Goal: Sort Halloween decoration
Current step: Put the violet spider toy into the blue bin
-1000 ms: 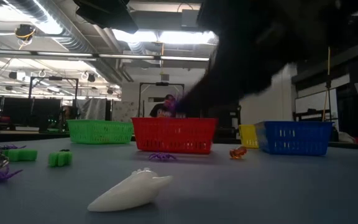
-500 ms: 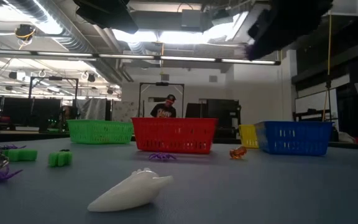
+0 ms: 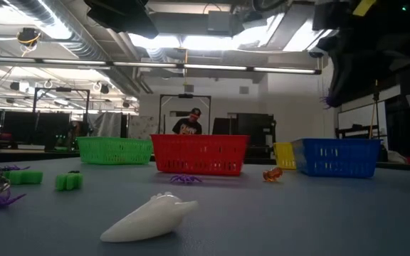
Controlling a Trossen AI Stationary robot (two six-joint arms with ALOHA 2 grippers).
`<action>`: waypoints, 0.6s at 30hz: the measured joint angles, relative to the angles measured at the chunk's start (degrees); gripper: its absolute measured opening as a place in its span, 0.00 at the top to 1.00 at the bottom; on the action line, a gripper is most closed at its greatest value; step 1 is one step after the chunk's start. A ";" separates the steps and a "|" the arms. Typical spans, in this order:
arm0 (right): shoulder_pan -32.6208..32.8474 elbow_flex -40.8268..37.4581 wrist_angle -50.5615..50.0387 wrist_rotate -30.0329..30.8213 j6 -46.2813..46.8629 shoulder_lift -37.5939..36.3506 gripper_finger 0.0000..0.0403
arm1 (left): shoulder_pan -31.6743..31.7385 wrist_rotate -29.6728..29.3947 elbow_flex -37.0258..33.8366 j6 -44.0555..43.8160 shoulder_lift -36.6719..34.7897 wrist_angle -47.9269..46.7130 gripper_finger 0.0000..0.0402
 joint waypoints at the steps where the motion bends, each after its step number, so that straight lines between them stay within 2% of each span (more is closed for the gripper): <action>1: 0.00 0.00 -0.25 0.40 0.28 0.03 0.95 | 0.00 0.00 0.00 0.00 0.00 0.00 0.48; 18: 0.00 0.00 -1.76 1.01 0.49 0.12 0.95 | 0.00 0.00 0.00 0.02 0.00 -0.02 0.48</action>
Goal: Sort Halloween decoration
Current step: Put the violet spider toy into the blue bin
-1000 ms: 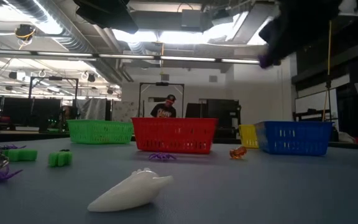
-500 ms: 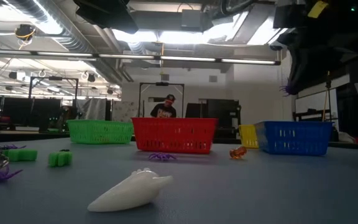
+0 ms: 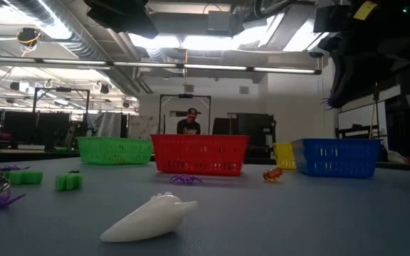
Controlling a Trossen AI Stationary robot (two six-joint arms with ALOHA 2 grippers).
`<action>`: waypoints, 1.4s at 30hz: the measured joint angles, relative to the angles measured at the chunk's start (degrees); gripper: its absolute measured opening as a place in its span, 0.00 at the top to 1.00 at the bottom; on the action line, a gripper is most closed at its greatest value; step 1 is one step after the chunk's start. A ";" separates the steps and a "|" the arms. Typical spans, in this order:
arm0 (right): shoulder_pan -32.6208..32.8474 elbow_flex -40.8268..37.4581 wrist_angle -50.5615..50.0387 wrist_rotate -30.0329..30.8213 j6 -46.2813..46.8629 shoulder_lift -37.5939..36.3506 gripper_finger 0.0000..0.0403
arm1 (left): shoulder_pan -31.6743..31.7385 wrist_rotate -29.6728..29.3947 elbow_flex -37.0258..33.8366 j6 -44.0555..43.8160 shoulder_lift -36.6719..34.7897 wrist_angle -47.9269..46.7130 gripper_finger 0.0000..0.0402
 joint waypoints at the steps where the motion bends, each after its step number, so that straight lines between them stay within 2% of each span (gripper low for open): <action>1: 0.00 0.00 -0.05 0.00 -0.01 -0.01 0.95 | 0.01 0.00 0.00 0.00 0.00 0.00 0.48; 5: 0.00 0.00 -1.06 0.00 0.46 0.01 0.91 | 0.00 0.00 0.00 0.00 0.00 0.00 0.48; 14: -0.83 0.00 -2.77 1.29 2.80 0.00 0.62 | 0.01 -0.01 0.00 0.00 0.00 -0.01 0.48; 20: -0.77 0.00 -2.37 1.25 2.81 0.00 0.50 | 0.02 0.00 0.00 -0.01 0.00 -0.26 0.48; 25: -0.76 0.00 -2.32 -0.55 2.81 0.00 0.46 | 0.02 0.14 0.00 -1.72 -0.36 -0.88 0.48; 29: -0.74 0.00 -2.18 -1.39 2.81 0.00 0.46 | 0.13 1.59 0.00 -5.57 -2.86 -5.56 0.48; 36: -0.74 0.00 -1.74 -1.74 2.81 0.01 0.46 | -0.17 1.54 0.00 -12.05 -8.82 -17.68 0.48; 42: -0.74 0.00 -1.70 -1.77 2.81 -0.01 0.46 | -1.37 0.99 0.00 -19.16 -11.42 -32.43 0.48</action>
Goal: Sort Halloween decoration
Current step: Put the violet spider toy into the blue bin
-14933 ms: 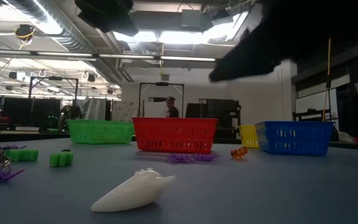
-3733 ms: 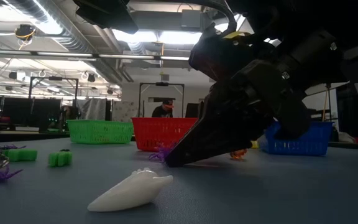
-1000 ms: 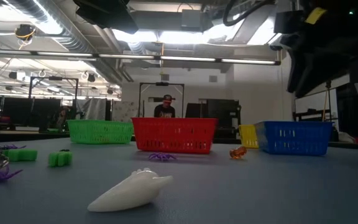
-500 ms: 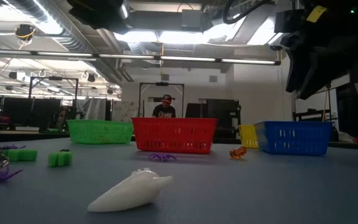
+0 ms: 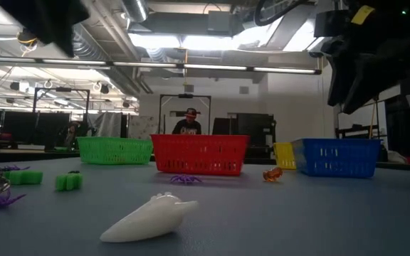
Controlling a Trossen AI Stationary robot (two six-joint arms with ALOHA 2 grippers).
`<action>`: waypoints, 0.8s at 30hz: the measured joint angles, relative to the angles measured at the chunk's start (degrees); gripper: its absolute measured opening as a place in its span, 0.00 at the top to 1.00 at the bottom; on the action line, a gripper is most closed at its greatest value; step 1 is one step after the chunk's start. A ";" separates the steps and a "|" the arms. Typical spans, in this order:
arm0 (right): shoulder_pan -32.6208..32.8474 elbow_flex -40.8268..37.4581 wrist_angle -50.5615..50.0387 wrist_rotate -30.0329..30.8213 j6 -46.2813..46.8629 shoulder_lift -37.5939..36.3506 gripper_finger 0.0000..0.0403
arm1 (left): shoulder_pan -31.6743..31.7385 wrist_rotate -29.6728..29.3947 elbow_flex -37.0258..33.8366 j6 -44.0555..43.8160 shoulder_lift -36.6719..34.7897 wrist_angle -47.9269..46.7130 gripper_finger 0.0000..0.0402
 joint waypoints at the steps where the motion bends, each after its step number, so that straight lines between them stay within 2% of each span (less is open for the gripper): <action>1: 0.00 0.00 0.11 0.00 0.00 0.02 0.46 | -0.27 -0.10 0.00 -1.26 -0.06 -2.38 0.48; 6: 0.00 0.00 0.91 -0.02 0.00 0.02 0.46 | -2.12 -1.44 -1.86 -5.74 -0.24 -9.90 0.48; 12: 0.00 0.00 1.16 -0.02 0.00 0.01 0.46 | -3.16 -0.04 -12.89 -12.38 -2.43 -8.93 0.48; 24: 0.00 0.00 4.23 0.00 0.00 0.02 0.46 | -1.22 -0.40 -32.02 -20.61 -15.47 8.09 0.48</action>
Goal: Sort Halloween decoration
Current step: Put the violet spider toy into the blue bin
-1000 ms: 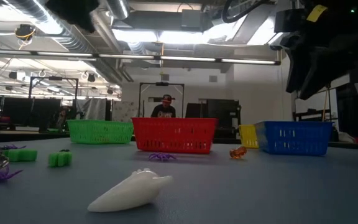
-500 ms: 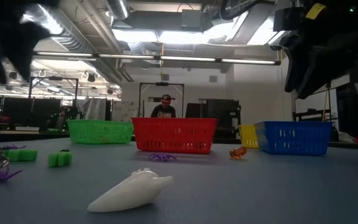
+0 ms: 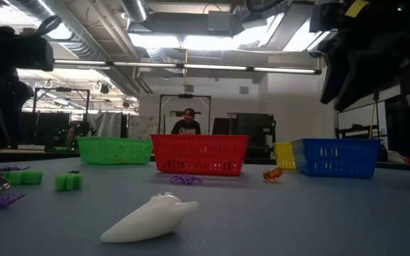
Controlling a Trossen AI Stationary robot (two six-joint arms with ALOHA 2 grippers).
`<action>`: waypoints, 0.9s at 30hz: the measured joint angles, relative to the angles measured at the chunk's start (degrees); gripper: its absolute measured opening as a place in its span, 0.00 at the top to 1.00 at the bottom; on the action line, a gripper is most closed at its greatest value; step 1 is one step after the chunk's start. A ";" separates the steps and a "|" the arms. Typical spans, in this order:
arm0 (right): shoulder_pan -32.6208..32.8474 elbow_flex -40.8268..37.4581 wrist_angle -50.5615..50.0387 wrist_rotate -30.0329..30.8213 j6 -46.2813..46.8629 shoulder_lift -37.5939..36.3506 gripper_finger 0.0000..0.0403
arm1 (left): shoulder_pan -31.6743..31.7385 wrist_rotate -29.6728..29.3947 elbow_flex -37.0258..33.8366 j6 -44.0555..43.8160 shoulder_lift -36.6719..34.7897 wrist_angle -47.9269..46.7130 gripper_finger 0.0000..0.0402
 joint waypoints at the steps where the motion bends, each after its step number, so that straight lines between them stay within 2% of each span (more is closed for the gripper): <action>1: 0.00 0.00 0.06 0.00 0.00 0.00 0.46 | 0.16 -0.45 -0.97 -0.69 -0.65 1.37 0.48; 10: 0.00 0.00 0.12 0.00 0.00 -0.01 0.46 | 0.61 -1.86 -6.40 -10.08 -1.61 6.45 0.48; 24: 0.00 0.00 0.17 0.00 0.00 0.00 0.46 | 0.50 -3.91 -6.73 -19.92 -1.61 6.72 0.48; 27: 0.00 0.00 0.19 0.00 0.00 0.00 0.46 | -0.53 -7.27 -6.73 -20.34 -1.61 6.93 0.48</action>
